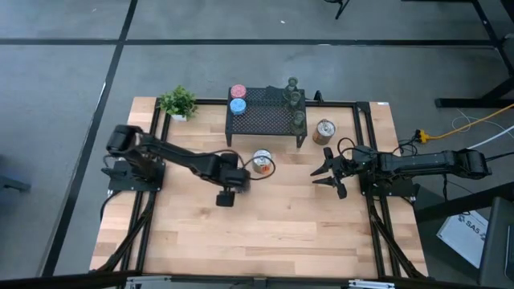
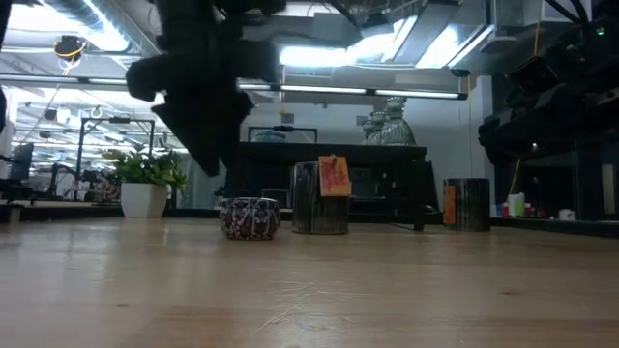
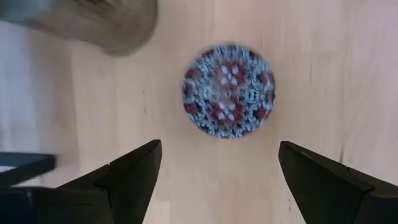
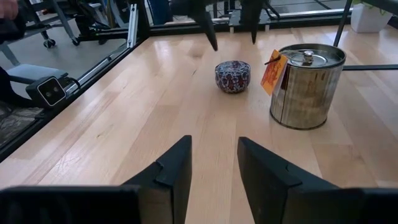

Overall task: Pick & Place candle stick holders
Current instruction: Put the black scented candle on the shelf

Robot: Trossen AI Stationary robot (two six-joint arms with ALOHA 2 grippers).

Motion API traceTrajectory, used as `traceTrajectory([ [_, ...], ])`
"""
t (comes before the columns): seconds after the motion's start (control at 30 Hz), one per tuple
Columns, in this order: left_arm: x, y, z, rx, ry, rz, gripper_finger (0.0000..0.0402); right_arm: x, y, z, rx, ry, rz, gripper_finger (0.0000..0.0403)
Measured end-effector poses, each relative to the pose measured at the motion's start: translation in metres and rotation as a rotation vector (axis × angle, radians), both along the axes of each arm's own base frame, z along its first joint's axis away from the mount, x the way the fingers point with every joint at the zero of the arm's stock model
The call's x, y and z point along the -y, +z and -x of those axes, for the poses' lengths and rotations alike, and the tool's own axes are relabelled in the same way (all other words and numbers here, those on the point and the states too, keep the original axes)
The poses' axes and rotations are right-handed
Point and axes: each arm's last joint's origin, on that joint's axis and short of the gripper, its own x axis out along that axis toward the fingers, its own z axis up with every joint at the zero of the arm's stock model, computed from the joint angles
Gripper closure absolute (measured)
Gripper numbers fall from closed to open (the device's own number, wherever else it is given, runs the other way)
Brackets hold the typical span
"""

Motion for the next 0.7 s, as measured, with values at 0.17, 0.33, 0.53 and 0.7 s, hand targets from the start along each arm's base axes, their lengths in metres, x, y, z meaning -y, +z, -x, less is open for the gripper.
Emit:
traceTrajectory([
  [0.17, -0.004, 0.001, 0.021, 0.176, 0.031, 0.04, 0.008, 0.0, 0.0, 0.0, 0.0, 0.0, 0.0, 0.0271],
  [0.33, -0.005, -0.023, 0.033, 0.31, 0.071, 0.084, 0.008, 0.0, 0.0, 0.0, -0.003, 0.0, -0.001, 0.0271],
  [0.53, -0.007, -0.054, 0.04, 0.327, 0.101, 0.103, 0.008, 0.0, 0.0, 0.0, -0.003, 0.0, 0.0, 0.0271],
  [0.7, -0.007, -0.062, 0.04, 0.335, 0.105, 0.101, 0.008, 0.0, 0.0, 0.0, -0.003, 0.0, 0.0, 0.0271],
])
